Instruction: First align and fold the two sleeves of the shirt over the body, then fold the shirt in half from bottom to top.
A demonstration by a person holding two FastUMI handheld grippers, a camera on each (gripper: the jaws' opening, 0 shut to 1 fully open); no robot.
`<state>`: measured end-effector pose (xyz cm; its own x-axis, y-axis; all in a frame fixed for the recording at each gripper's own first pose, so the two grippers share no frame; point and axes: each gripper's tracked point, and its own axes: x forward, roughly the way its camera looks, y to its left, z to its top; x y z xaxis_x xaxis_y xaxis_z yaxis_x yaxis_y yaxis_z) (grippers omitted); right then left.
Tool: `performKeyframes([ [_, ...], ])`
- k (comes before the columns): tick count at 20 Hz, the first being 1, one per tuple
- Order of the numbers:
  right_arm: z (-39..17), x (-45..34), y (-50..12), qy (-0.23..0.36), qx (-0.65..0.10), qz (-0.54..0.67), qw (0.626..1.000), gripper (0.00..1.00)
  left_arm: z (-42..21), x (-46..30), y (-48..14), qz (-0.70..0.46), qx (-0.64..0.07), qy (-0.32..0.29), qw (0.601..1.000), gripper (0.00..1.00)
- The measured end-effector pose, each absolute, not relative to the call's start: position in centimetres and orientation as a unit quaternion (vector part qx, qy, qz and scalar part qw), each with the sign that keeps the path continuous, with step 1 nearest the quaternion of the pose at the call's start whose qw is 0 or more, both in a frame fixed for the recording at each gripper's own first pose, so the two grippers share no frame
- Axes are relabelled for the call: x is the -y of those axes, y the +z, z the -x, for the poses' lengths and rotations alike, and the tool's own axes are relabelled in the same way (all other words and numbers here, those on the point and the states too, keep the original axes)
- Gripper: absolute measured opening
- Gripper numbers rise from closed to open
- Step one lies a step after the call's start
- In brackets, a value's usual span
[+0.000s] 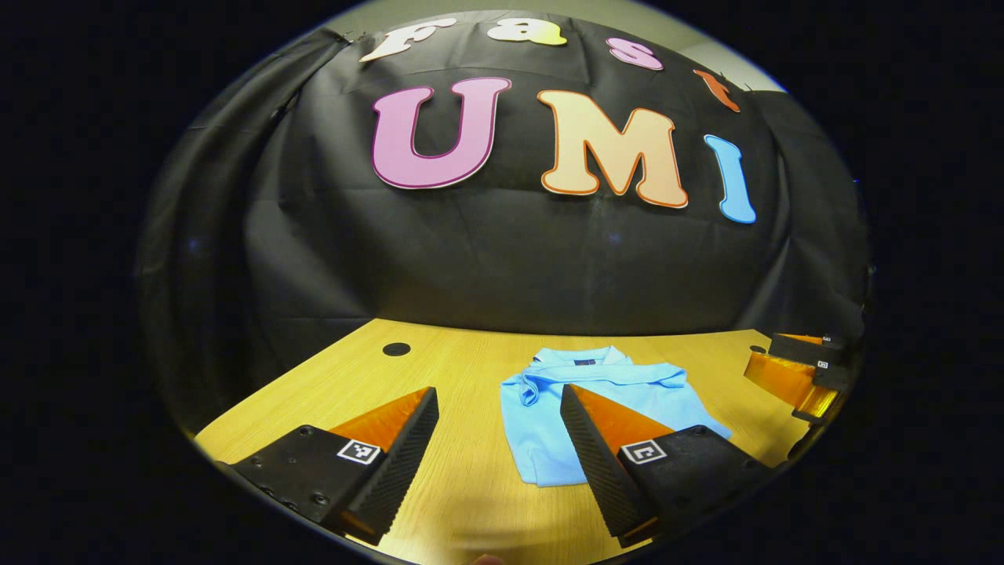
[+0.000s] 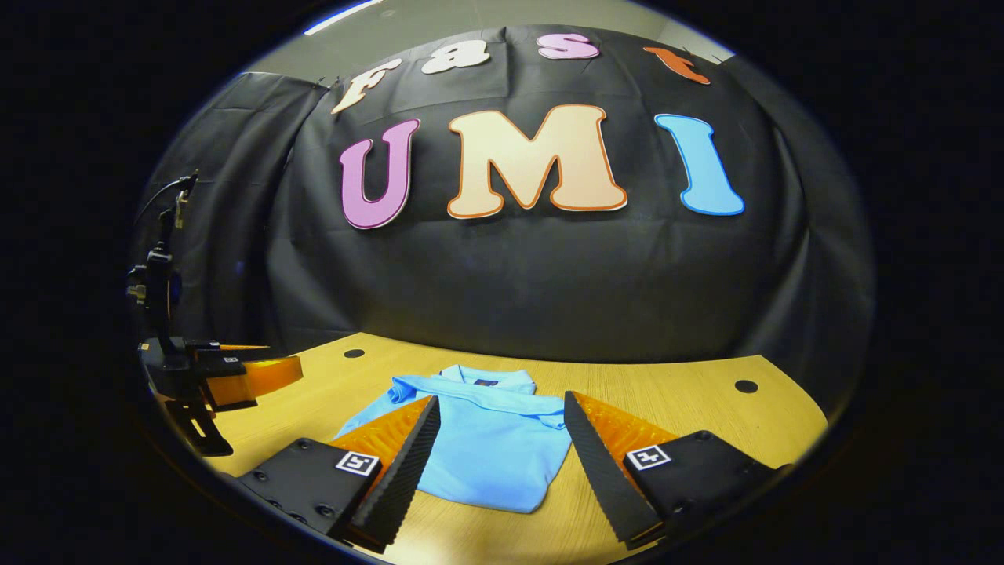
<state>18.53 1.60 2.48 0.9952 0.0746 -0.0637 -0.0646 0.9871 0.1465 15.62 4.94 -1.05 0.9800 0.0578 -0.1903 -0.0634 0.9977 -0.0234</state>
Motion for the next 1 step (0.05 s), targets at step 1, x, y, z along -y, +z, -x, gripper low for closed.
performKeyframes([
  [1, -18.46, -1.64, 2.53, 0.036, -0.035, -0.072, 0.996, 0.98, -15.44, -4.85, -0.94, 0.011, -0.094, 0.03, 0.995, 0.95],
])
